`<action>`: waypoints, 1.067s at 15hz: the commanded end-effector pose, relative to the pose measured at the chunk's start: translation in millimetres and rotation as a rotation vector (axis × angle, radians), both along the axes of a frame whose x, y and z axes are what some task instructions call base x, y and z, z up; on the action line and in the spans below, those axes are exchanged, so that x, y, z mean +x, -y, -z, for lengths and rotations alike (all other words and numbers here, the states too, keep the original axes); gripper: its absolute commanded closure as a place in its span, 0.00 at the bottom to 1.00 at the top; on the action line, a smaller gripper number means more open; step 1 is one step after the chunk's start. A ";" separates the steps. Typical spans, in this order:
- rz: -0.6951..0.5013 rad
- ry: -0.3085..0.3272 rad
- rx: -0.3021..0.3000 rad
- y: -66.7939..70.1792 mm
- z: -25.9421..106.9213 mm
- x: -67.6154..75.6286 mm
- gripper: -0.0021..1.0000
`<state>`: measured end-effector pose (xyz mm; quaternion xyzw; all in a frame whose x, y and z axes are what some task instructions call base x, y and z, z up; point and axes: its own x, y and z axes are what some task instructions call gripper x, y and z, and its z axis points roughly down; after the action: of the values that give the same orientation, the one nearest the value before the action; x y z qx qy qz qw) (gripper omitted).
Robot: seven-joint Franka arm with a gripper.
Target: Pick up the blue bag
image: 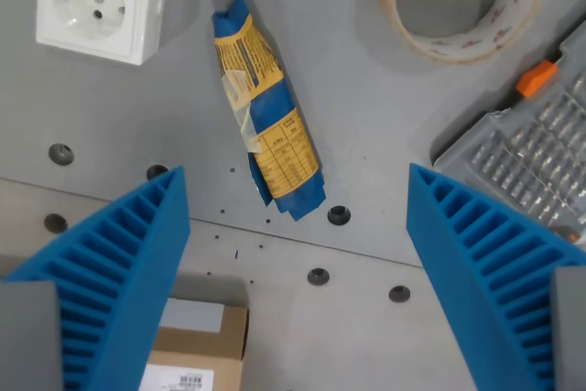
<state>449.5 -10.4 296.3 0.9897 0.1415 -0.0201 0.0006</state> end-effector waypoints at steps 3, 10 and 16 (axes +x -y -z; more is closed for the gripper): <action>-0.118 0.110 -0.017 -2.3 22.3 -12.7 0.00; -0.179 0.099 -0.026 -8.5 58.0 -17.8 0.00; -0.221 0.108 -0.035 -10.9 88.8 -28.2 0.00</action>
<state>428.1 -1.3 214.7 0.9794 0.2010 -0.0169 0.0024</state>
